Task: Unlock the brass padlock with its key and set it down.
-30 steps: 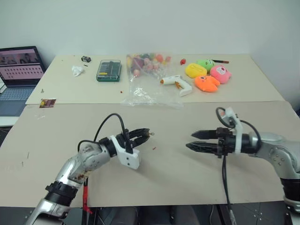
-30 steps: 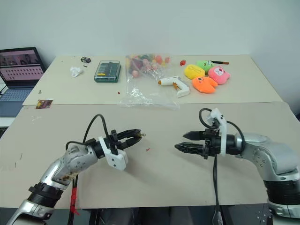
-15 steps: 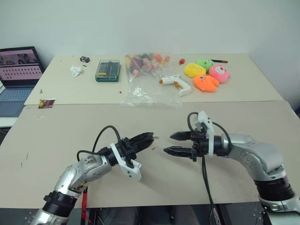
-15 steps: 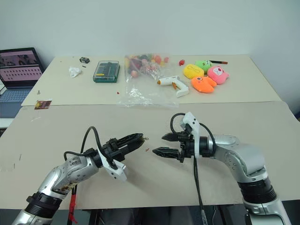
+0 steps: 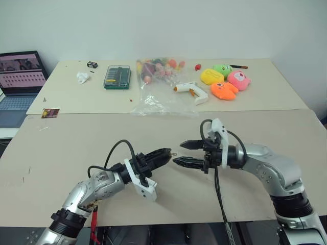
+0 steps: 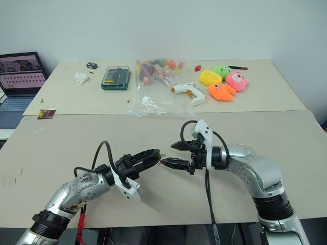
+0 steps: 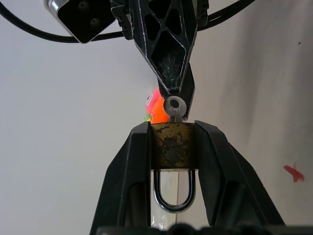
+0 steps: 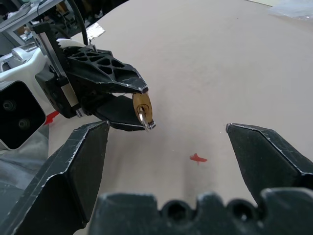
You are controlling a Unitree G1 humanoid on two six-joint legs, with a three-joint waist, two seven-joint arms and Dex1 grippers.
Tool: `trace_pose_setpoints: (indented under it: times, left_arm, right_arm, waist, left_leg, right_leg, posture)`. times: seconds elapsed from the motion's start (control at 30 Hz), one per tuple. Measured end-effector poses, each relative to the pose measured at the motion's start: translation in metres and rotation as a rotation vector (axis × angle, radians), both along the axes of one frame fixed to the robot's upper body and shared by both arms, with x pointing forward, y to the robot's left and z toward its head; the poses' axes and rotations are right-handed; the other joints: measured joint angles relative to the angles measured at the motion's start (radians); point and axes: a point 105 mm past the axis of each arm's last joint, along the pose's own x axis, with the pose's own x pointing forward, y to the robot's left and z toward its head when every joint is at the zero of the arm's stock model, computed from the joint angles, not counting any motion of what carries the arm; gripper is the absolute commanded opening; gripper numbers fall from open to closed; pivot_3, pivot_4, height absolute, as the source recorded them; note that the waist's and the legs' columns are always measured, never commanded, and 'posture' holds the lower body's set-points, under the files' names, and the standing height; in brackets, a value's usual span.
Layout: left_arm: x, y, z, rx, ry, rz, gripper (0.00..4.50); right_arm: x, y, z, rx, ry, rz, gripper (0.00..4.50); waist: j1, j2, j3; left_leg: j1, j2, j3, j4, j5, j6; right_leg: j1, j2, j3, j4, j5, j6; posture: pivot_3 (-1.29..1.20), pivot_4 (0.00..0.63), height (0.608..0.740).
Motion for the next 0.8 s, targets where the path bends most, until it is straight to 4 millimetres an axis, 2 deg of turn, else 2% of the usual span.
trace_pose_setpoints:
  times: [0.03,0.07,0.1,0.17,0.37,0.43,0.8]
  left_arm:
    - [0.0,0.0,0.0,-0.001,0.001,0.0,0.79]
    - [0.0,0.0,0.0,-0.001,0.001,0.001,0.79]
    - [0.001,-0.001,0.001,-0.002,-0.001,0.003,0.79]
    - [0.004,-0.001,0.005,-0.014,0.001,0.007,0.79]
    - [0.007,-0.002,0.008,-0.019,0.007,0.013,0.79]
    - [0.007,-0.002,0.008,-0.021,0.008,0.014,0.79]
    - [0.006,-0.003,0.011,-0.027,0.005,0.01,0.79]
  right_arm:
    - [-0.001,0.001,0.001,0.005,-0.001,0.005,4.0]
    - [-0.001,0.002,0.001,0.006,0.0,0.005,3.95]
    - [-0.002,0.004,0.0,0.008,0.004,0.008,3.4]
    - [-0.001,0.006,0.0,0.011,0.005,0.0,2.84]
    - [-0.001,0.007,0.0,0.01,0.002,-0.008,0.62]
    - [0.0,0.005,0.0,0.007,0.003,-0.019,0.04]
    - [-0.001,0.003,0.003,0.028,0.028,-0.015,0.04]
  waist:
    - [0.0,0.0,0.0]
    - [0.0,0.0,0.0]
    - [0.0,0.0,0.0]
    - [0.0,0.0,0.0]
    - [-0.001,0.0,0.0]
    - [0.0,0.0,0.0]
    - [-0.001,0.0,0.0]
  left_leg:
    - [0.0,0.0,0.0,0.0,0.0,0.0]
    - [0.0,0.0,0.0,0.0,0.0,0.0]
    - [0.0,0.0,0.0,0.0,0.0,0.0]
    - [0.0,0.0,0.0,0.0,0.0,0.0]
    - [0.0,0.0,0.0,0.0,0.0,0.0]
    - [0.0,0.0,0.0,0.0,0.0,0.0]
    - [0.0,0.0,0.0,0.0,0.0,0.0]
  right_leg:
    - [0.0,0.0,0.0,0.0,0.0,0.0]
    - [0.0,0.0,0.0,0.0,0.0,0.0]
    - [0.0,0.0,0.0,0.0,0.0,0.0]
    - [0.0,0.0,0.0,0.0,0.0,0.0]
    - [0.0,0.0,0.0,0.0,0.0,0.0]
    - [0.0,0.0,0.0,0.0,0.0,0.0]
    - [0.0,0.0,0.0,0.0,0.0,0.0]
  posture:
    - [0.0,0.15,0.74]
    - [0.0,0.15,0.74]
    - [0.0,0.15,0.74]
    - [0.0,0.15,0.74]
    - [0.0,0.15,0.74]
    - [0.0,0.15,0.74]
    - [0.0,0.15,0.74]
